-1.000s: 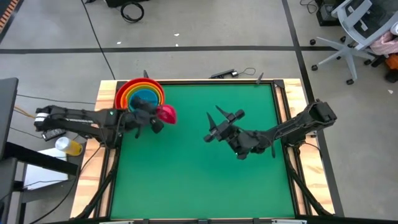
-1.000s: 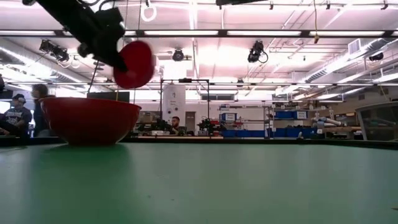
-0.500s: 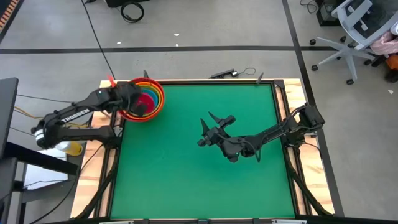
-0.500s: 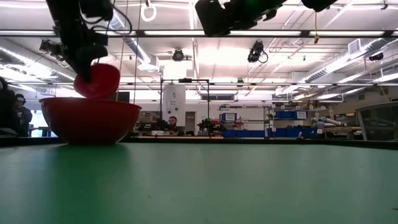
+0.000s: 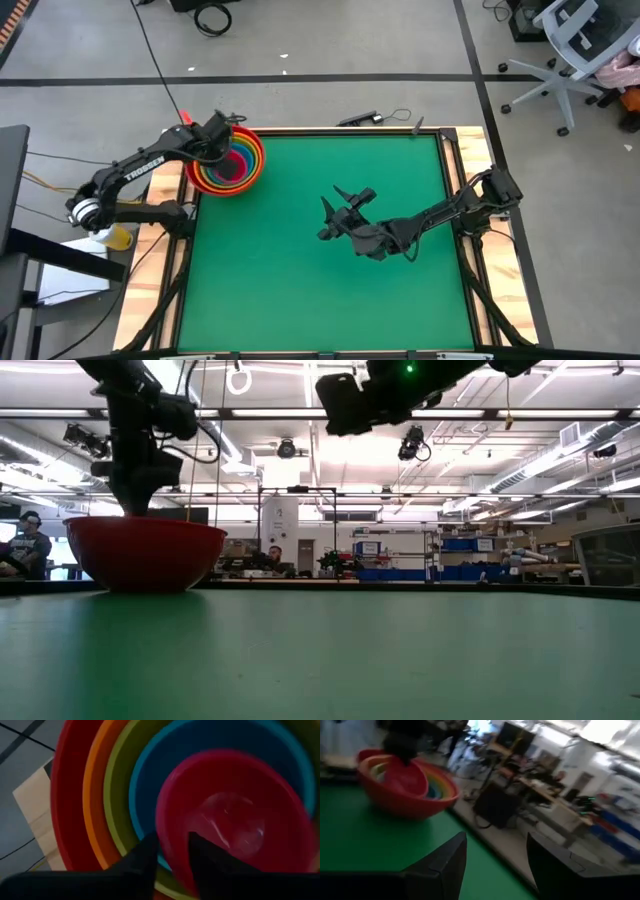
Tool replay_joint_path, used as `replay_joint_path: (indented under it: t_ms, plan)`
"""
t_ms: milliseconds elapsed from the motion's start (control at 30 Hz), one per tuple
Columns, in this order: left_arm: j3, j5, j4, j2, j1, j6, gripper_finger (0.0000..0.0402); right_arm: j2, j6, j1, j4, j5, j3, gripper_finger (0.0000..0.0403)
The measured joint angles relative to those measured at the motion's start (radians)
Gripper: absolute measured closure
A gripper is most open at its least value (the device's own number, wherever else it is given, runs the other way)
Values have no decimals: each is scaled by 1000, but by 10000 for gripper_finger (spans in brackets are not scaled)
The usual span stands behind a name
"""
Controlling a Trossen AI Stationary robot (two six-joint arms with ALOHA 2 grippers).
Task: Nest bowls inside each other
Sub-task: Stack the small red bowl on top of the blue bowl, then return to Home Position
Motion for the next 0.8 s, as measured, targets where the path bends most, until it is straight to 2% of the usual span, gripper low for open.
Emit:
replay_joint_path:
  t_ms: [133, 267, 367, 500, 633, 700, 800]
  plan:
    - [0, 0, -3, 28, 22, 6, 232, 1, 170, 24, -191, -94, 0, 194]
    - [0, -3, -4, 9, 25, 31, 183, 0, 251, 45, -290, -120, 0, 194]
    - [13, -6, -14, -37, 24, 32, 165, -5, 258, 63, -313, -151, 0, 194]
    - [32, -14, -15, -149, -6, 7, 166, -31, 310, 96, -349, -242, 0, 198]
    - [16, -8, 37, -299, -127, 20, 176, -102, 396, 117, -434, -318, 0, 206]
    - [-37, -2, 103, -388, -236, 3, 181, -150, 421, 125, -476, -383, -2, 213]
    - [-176, 8, 286, -528, -435, -63, 191, -232, 424, 143, -470, -474, -45, 234]
